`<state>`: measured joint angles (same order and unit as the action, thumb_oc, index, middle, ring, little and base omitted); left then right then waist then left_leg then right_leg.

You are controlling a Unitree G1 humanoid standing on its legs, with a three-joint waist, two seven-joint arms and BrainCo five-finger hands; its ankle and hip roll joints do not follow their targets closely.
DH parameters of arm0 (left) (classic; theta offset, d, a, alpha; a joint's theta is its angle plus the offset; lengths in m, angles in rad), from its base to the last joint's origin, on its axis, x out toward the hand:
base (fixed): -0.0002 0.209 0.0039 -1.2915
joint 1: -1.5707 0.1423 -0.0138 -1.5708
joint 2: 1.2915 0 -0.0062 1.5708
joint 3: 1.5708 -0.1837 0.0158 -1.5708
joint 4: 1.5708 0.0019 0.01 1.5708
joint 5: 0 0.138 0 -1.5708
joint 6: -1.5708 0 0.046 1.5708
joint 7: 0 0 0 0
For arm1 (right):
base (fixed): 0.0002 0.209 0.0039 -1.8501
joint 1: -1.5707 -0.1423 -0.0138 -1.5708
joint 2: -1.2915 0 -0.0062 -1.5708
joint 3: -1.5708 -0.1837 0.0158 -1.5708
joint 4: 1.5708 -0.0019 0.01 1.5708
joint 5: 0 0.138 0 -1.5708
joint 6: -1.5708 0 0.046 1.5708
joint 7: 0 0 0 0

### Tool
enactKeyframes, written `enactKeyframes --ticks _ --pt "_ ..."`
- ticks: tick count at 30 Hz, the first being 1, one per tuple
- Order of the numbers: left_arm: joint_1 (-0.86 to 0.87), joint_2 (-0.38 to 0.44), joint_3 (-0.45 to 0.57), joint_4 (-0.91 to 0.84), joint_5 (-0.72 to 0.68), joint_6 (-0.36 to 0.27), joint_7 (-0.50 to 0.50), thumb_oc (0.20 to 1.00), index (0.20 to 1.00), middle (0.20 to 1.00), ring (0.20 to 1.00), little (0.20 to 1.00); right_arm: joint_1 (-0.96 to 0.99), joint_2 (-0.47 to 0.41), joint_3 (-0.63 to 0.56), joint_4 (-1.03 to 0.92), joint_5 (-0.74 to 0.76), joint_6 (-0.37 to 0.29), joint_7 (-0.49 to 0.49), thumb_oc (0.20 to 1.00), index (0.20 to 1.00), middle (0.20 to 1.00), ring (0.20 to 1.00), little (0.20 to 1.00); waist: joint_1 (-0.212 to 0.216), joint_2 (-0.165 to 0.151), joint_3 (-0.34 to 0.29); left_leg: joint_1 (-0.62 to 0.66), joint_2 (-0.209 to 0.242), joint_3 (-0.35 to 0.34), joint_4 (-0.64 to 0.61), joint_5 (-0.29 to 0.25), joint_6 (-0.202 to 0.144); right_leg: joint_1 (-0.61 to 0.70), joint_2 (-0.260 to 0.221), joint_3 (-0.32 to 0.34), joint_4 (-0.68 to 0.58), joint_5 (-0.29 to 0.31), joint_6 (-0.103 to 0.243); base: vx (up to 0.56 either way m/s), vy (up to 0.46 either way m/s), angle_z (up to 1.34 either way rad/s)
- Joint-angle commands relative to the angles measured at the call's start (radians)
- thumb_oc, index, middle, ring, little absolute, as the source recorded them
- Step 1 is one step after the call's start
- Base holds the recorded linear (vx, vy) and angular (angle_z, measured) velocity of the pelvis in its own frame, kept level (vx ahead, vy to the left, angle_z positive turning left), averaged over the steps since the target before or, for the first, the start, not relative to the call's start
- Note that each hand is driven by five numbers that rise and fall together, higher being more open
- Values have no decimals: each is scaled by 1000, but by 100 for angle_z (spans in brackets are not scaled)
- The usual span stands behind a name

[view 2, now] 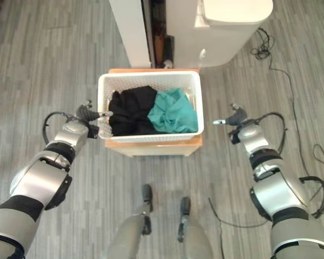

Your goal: Grab the laundry basket,head to the washer,open it,put in the laundry and shut it.

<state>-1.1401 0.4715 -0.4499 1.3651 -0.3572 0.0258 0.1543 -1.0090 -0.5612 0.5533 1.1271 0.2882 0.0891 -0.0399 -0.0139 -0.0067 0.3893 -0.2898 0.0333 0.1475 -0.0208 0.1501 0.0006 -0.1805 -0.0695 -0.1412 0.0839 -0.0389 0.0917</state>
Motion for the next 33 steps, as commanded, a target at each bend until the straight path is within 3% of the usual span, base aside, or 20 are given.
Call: enactKeyframes --ticks 1,12,21,33 --pt "-101 35 22 14 -39 -52 60 1000 1000 1000 1000 1000 -41 -44 20 -3 46 -46 -17 1000 1000 1000 1000 1000 12 -18 -13 -40 41 3 104 -59 -60 -91 -102 11 -48 153 46 0 0 0" --pt "-145 -9 -51 53 -19 -42 41 1000 1000 1000 1000 1000 -147 -19 69 115 92 -53 -20 1000 1000 1000 1000 1000 19 -8 15 -75 37 -1 111 -54 -64 -121 -106 6 -47 160 45 -1 -2 1" --pt "-225 17 -84 115 -29 -14 26 1000 1000 1000 1000 1000 -275 41 119 198 138 -38 -22 1000 1000 1000 1000 1000 19 -10 35 -111 37 4 120 -52 -68 -148 -103 4 -58 176 47 0 0 0" --pt "-248 11 -127 135 -12 -1 15 1000 1000 1000 1000 1000 -361 57 144 228 181 -38 -33 1000 1000 1000 1000 1000 22 -12 27 -145 29 0 121 -53 -69 -171 -104 -4 -62 183 48 14 -1 0"
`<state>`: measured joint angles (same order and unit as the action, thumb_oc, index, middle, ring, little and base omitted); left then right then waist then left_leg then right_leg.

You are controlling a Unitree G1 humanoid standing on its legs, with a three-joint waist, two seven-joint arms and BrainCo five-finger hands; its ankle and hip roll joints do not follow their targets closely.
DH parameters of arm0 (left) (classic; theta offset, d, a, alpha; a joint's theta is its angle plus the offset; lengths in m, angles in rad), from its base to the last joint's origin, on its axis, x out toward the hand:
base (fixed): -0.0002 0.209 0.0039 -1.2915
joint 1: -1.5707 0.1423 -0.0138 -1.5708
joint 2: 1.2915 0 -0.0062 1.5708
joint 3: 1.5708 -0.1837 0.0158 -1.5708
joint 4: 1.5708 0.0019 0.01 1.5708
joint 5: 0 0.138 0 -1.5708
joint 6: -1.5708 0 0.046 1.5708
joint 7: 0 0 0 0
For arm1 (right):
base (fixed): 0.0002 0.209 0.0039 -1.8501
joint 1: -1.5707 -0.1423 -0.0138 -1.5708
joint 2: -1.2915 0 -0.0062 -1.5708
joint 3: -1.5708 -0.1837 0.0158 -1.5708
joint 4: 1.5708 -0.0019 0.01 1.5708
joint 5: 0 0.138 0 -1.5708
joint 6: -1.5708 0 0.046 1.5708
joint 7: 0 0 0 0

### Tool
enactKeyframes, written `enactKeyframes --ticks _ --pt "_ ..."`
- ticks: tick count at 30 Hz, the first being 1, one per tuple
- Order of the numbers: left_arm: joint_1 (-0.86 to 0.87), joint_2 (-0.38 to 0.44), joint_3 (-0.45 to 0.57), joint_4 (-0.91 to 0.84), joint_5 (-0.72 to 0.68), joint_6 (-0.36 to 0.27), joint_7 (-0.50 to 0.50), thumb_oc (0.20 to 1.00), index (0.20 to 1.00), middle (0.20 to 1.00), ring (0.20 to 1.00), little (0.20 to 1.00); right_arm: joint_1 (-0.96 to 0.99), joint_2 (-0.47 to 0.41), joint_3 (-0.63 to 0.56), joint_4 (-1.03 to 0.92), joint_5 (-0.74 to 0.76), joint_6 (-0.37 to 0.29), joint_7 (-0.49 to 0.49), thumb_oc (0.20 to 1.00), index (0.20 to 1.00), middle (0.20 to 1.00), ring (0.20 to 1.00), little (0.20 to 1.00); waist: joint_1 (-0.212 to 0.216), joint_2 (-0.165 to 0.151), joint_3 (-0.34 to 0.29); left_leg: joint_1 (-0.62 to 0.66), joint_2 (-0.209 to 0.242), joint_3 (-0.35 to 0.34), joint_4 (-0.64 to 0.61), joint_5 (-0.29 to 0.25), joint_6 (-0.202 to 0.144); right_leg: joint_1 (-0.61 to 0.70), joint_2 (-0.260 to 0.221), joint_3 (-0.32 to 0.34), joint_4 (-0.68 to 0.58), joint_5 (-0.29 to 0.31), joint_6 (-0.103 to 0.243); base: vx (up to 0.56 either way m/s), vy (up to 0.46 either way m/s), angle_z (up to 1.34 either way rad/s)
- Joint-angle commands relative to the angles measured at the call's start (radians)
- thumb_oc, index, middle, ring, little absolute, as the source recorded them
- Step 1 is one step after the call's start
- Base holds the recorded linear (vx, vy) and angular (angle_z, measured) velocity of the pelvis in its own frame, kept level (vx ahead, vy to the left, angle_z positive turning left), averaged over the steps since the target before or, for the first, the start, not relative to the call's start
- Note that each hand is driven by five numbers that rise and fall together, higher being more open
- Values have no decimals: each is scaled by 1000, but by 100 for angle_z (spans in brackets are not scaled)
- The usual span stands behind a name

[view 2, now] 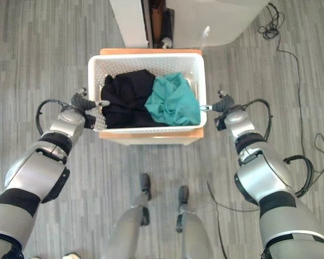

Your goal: Grab the laundry basket,head to the washer,open it,put in the laundry and shut it.

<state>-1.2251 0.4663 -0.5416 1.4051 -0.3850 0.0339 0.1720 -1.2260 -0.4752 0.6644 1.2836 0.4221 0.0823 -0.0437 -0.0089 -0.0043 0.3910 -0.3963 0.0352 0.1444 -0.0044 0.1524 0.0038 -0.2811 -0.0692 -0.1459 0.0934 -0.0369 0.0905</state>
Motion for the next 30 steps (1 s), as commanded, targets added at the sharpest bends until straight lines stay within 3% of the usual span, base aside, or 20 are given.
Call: enactKeyframes --ticks 1,16,17,22,24,25,26,28,30 --pt "-164 16 -35 95 16 -9 -3 1000 1000 1000 1000 1000 -145 -29 33 72 47 -31 -29 1000 1000 1000 1000 1000 17 -14 25 -39 27 3 104 -55 -72 -71 -104 0 -72 181 50 0 0 0" --pt "-295 12 -99 127 17 8 -27 1000 1000 1000 1000 1000 -278 66 100 154 64 -7 -7 1000 1000 1000 1000 1000 22 -19 36 -152 25 1 127 -45 -80 -154 -105 -11 -89 210 52 8 -1 0" --pt "-300 7 -109 126 20 8 -29 1000 1000 1000 1000 1000 -281 77 111 157 63 -4 -2 1000 1000 1000 1000 1000 23 -17 30 -146 27 -7 125 -70 -88 -149 -100 -6 -92 195 58 84 -11 1" --pt "-312 -13 -146 136 36 15 -44 1000 1000 1000 1000 1000 -293 116 148 200 43 19 24 1000 1000 1000 1000 1000 22 -17 28 -159 25 -9 121 -65 -88 -165 -100 -6 -91 199 56 20 4 3" --pt "-309 -26 -156 150 33 28 -64 733 733 733 733 733 -300 134 163 229 18 31 36 1000 1000 1000 1000 1000 22 -17 29 -165 23 -11 124 -64 -86 -169 -99 -8 -90 201 55 0 0 0" --pt "-307 -33 -162 156 32 32 -73 495 495 495 495 495 -304 141 169 241 6 34 42 1000 1000 1000 1000 1000 22 -17 31 -169 22 -11 127 -64 -86 -173 -99 -7 -88 202 54 0 0 0" --pt "-308 -39 -166 158 34 35 -77 200 200 200 200 200 -308 147 173 251 -4 38 46 1000 1000 1000 1000 1000 21 -16 32 -174 21 -11 129 -64 -87 -177 -98 -8 -87 203 54 0 0 0" --pt "-311 -50 -182 161 57 48 -86 200 200 200 200 200 -311 153 180 266 -20 43 44 1000 1000 1000 1000 1000 21 -15 36 -183 20 -14 135 -63 -86 -185 -98 -9 -85 205 53 0 0 0" --pt "-310 -57 -208 163 96 53 -97 200 200 200 200 200 -316 159 188 274 -38 43 44 664 664 664 664 664 20 -15 40 -193 20 -16 139 -62 -84 -193 -97 -7 -85 209 53 -19 7 0"
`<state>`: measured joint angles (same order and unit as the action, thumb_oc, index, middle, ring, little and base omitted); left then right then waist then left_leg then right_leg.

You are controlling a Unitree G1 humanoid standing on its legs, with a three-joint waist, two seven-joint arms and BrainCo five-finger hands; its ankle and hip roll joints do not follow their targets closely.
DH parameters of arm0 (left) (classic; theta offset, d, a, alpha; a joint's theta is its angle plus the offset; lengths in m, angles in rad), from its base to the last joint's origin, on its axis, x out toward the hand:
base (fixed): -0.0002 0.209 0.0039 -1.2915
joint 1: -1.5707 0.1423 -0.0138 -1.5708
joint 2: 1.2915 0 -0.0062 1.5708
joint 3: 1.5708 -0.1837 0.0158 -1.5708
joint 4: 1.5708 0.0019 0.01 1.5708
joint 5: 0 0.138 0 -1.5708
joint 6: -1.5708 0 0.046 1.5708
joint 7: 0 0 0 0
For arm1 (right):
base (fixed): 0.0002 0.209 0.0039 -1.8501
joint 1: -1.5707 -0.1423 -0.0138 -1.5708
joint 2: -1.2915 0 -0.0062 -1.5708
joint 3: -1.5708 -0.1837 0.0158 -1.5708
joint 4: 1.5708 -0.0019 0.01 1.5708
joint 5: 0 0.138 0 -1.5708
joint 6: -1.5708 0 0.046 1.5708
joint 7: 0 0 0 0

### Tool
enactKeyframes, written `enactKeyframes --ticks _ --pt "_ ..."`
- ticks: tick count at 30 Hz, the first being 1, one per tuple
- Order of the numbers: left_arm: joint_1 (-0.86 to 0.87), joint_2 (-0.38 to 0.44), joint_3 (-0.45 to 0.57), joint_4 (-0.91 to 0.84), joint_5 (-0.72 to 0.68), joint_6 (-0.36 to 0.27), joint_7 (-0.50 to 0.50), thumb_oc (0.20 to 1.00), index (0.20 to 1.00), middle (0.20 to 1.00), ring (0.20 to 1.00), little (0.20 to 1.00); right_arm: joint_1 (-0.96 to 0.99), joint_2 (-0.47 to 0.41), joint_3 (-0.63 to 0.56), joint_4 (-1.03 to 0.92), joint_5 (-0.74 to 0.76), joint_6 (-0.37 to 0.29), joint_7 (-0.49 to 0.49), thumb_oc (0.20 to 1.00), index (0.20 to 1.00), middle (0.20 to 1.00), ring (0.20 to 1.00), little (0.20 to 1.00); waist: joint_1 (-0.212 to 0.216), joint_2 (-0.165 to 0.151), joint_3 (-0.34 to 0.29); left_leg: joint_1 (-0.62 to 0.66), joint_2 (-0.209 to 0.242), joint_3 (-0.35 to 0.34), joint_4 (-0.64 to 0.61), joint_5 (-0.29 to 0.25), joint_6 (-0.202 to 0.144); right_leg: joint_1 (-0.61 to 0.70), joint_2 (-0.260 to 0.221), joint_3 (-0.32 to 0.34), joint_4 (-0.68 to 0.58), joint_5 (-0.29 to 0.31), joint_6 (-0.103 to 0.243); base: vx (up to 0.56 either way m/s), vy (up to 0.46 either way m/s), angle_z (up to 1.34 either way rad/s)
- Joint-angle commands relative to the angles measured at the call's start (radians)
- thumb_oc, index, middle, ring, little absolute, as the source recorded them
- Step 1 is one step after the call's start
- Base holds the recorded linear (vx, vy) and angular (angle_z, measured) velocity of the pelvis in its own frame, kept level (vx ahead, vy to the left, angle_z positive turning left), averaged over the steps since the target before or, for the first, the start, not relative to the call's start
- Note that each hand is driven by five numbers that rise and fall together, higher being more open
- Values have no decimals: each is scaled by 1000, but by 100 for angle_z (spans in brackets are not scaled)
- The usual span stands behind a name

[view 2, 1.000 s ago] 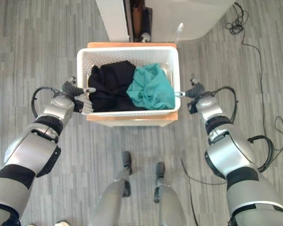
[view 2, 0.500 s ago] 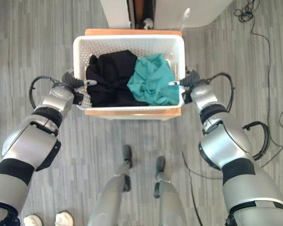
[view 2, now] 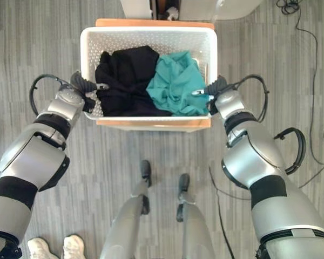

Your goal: Grab the laundry basket,head to the washer,open it,put in the laundry and shut it.

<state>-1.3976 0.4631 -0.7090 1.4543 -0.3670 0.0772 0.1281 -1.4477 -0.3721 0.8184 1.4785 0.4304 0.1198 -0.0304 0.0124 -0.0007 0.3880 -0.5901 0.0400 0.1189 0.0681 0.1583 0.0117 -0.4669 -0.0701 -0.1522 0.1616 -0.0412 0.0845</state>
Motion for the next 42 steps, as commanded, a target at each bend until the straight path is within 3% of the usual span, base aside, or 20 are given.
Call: enactKeyframes --ticks 1,13,25,27,28,38,41,42 --pt "-137 -59 -60 109 102 13 -65 200 200 200 200 200 -101 56 44 89 -64 6 28 200 200 200 200 200 -1 -17 48 -8 13 8 66 -65 -92 -16 -96 0 -153 216 59 0 0 0" --pt "-129 -78 -71 91 96 14 -67 200 200 200 200 200 -83 53 68 92 -90 3 23 200 200 200 200 200 -2 -9 61 -26 8 -2 57 -52 -91 -35 -98 -1 -153 222 59 -2 0 0" --pt "-90 -88 -88 51 103 -20 -41 200 200 200 200 200 -39 21 31 81 -15 -2 5 200 200 200 200 200 -5 5 48 19 -5 2 35 -52 -90 -7 -102 0 -149 216 63 0 1 0" --pt "-79 -83 -90 30 99 -33 -34 200 200 200 200 200 -25 -1 29 65 -14 -5 5 200 200 200 200 200 -7 6 38 43 -5 5 29 -57 -89 8 -103 1 -144 210 64 -32 19 7" --pt "-71 -82 -90 21 95 -39 -31 200 200 200 200 200 -23 -12 30 56 -15 -7 3 200 200 200 200 200 -10 3 36 40 -9 12 28 -32 -80 5 -111 -5 -142 227 59 -71 32 11" --pt "19 -65 -102 -144 68 -93 -20 200 200 200 200 200 85 -165 -10 -90 -22 -25 9 200 200 200 200 200 -17 13 -6 199 -11 12 8 -64 -67 116 -116 -9 -88 179 63 8 10 4" --pt "86 -35 -102 -248 57 -111 -20 200 200 200 200 200 165 -223 -45 -203 -15 -31 15 200 200 200 200 200 -25 12 -32 251 -6 11 5 -73 -61 154 -116 -8 -71 161 62 50 -18 -4" --pt "165 8 -89 -391 48 -123 -16 200 200 200 200 200 255 -281 -82 -329 -26 -30 23 200 200 200 200 200 -28 13 -52 296 -2 12 0 -84 -57 190 -113 -6 -64 144 63 55 -6 -3"
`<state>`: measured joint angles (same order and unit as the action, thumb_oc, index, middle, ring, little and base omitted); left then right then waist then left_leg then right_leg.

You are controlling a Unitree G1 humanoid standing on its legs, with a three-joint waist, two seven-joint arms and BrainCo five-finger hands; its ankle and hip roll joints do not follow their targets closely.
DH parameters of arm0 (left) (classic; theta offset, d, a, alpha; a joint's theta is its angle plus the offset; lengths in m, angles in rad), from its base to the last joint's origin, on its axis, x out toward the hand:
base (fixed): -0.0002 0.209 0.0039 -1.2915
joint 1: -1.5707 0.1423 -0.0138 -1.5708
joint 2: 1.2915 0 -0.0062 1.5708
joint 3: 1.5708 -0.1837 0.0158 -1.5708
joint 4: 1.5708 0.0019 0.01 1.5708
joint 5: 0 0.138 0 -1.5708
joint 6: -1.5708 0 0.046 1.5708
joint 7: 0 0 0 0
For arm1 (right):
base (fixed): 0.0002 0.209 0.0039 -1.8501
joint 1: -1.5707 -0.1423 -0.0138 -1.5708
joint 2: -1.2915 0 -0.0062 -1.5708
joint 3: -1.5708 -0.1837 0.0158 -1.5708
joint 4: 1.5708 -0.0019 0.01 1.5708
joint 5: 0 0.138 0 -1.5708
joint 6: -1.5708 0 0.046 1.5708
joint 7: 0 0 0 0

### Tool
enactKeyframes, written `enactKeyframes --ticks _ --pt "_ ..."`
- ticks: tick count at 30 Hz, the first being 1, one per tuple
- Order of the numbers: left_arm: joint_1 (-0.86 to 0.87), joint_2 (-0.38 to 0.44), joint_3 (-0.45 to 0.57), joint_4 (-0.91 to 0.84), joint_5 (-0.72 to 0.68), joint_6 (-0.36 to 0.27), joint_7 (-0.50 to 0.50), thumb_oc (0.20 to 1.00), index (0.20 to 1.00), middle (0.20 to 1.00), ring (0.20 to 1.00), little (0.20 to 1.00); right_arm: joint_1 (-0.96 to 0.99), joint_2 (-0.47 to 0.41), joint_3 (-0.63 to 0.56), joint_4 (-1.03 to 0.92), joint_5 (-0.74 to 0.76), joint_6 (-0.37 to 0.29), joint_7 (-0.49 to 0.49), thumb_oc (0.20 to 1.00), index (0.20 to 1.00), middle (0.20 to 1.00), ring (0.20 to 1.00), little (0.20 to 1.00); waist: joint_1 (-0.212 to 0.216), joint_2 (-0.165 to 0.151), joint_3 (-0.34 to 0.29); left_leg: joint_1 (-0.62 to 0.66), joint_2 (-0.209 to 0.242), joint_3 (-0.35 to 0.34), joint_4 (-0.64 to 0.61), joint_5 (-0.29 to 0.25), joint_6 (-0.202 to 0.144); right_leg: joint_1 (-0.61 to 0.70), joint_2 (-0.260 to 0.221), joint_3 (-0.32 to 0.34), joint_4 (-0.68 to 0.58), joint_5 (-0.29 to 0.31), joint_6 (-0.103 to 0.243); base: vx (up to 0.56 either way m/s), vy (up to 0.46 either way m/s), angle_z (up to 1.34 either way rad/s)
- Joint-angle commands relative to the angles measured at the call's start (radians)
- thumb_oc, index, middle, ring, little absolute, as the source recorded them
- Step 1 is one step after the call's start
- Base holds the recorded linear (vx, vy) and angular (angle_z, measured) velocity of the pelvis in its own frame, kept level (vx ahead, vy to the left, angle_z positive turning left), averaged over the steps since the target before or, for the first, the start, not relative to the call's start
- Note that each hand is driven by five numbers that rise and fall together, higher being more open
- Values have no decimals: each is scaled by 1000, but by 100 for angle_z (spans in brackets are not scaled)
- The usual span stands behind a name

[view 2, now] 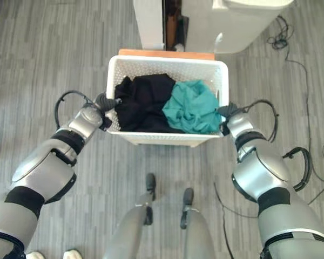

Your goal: Grab the laundry basket,head to the washer,open it,put in the laundry and shut it.

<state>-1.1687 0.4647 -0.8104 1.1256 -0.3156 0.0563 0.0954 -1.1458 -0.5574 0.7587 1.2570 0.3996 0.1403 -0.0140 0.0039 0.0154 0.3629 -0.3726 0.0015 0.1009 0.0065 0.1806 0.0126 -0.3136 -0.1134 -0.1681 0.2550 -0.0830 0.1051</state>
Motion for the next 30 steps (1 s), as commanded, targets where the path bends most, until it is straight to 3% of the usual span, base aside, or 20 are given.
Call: enactKeyframes --ticks 1,2,5,7,10,15,19,30 --pt "-63 7 13 -64 -4 -101 17 200 200 200 200 200 -46 -96 -23 -109 4 -50 6 200 200 200 200 200 -20 -4 -29 76 35 30 60 -104 -58 35 -70 10 -159 189 42 132 -11 -7" --pt "57 53 57 -236 -12 -102 12 200 200 200 200 200 83 -161 -85 -296 -20 -47 13 200 200 200 200 200 -27 -2 -51 123 39 35 53 -116 -52 70 -67 11 -154 174 41 98 -15 -8" --pt "283 123 162 -504 -43 -100 -15 200 200 200 200 200 361 -258 -248 -575 -43 -44 42 200 200 200 200 200 -38 0 -95 179 42 44 35 -124 -46 112 -65 6 -154 161 40 128 -26 -12" --pt "454 133 241 -628 -30 -87 -41 200 200 200 200 200 594 -308 -395 -776 -69 -43 69 200 200 200 200 200 -46 -1 -124 219 42 45 24 -134 -41 143 -62 6 -153 148 40 143 -32 -2" --pt "642 92 265 -729 -18 -72 -95 200 200 200 200 200 939 -353 -617 -1034 -68 -52 112 200 200 200 200 200 -48 -3 -170 281 39 47 7 -151 -35 193 -61 -1 -154 129 39 147 -38 0" --pt "769 64 296 -791 -12 -53 -142 200 200 200 200 200 1234 -301 -795 -1146 -60 -52 160 200 200 200 200 200 -54 -4 -230 339 32 36 -9 -169 -27 246 -59 -3 -165 113 39 102 -32 3" --pt "808 85 304 -824 10 -42 -168 200 200 200 200 200 1355 -273 -853 -1184 -39 -40 196 200 200 200 200 200 -60 -3 -257 362 31 36 -19 -177 -24 260 -55 6 -167 107 39 64 -14 -3" --pt "765 47 291 -791 73 -37 -171 200 200 200 200 200 1392 -196 -891 -1177 -24 -47 173 200 200 200 200 200 -84 -4 -267 366 18 43 -2 -201 -14 258 -58 27 -146 104 43 -4 22 -8"
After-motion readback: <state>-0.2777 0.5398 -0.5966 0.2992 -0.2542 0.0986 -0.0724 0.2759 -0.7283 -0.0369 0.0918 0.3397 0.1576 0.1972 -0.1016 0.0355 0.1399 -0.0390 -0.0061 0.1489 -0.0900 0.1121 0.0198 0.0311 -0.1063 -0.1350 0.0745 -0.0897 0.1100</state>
